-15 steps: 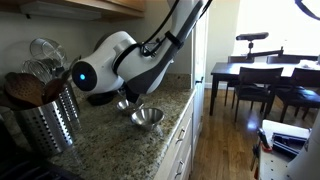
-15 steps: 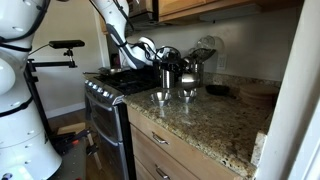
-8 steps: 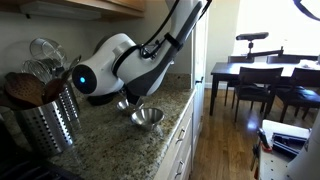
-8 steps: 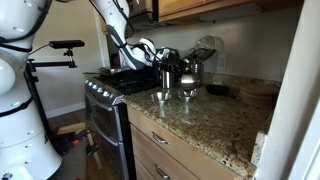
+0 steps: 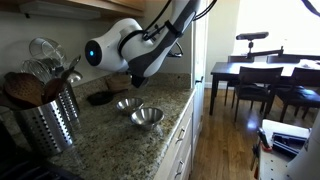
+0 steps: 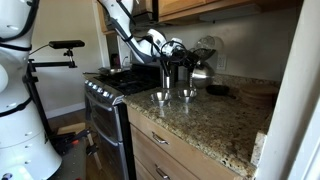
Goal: Pour the contents of the silver bowl into the other silver bowl
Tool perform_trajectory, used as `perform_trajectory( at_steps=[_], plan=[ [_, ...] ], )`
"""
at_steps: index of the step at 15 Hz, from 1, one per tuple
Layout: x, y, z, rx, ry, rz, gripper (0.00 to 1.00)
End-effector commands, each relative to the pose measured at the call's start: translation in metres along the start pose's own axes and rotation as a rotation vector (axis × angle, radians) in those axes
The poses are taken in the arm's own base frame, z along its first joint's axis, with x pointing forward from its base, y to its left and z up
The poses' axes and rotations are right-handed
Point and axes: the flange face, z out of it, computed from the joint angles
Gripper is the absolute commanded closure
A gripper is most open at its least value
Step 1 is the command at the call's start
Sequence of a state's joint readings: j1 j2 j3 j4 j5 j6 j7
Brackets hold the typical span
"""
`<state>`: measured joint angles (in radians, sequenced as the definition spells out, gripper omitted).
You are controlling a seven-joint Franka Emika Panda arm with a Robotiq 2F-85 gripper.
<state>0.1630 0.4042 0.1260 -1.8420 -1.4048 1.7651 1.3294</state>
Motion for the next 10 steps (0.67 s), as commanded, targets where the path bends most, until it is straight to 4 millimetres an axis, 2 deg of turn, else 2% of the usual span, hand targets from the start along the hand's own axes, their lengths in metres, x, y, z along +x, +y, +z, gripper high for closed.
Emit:
perform_trajectory(
  at_steps=[1, 10],
  plan=[
    [0.007, 0.035, 0.015, 0.006, -0.112, 0.092, 0.93],
    [-0.010, 0.087, 0.075, 0.103, -0.493, 0.290, 0.93]
  ],
)
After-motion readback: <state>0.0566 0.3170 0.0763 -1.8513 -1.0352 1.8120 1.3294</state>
